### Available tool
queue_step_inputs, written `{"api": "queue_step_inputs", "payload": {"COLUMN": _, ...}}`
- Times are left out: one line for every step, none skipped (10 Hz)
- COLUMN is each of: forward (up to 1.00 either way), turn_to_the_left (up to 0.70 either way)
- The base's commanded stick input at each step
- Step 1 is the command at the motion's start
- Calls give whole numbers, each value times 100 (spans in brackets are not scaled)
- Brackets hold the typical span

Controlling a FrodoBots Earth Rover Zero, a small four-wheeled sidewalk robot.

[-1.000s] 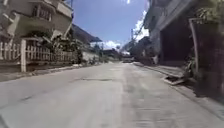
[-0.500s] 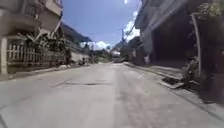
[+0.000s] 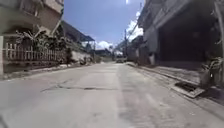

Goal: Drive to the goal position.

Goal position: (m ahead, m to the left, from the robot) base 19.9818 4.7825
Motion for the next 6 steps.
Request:
{"api": "queue_step_inputs", "payload": {"forward": 85, "turn_to_the_left": -34}}
{"api": "queue_step_inputs", "payload": {"forward": 85, "turn_to_the_left": -34}}
{"api": "queue_step_inputs", "payload": {"forward": 85, "turn_to_the_left": -34}}
{"api": "queue_step_inputs", "payload": {"forward": 85, "turn_to_the_left": -22}}
{"api": "queue_step_inputs", "payload": {"forward": 85, "turn_to_the_left": 0}}
{"api": "queue_step_inputs", "payload": {"forward": 85, "turn_to_the_left": 0}}
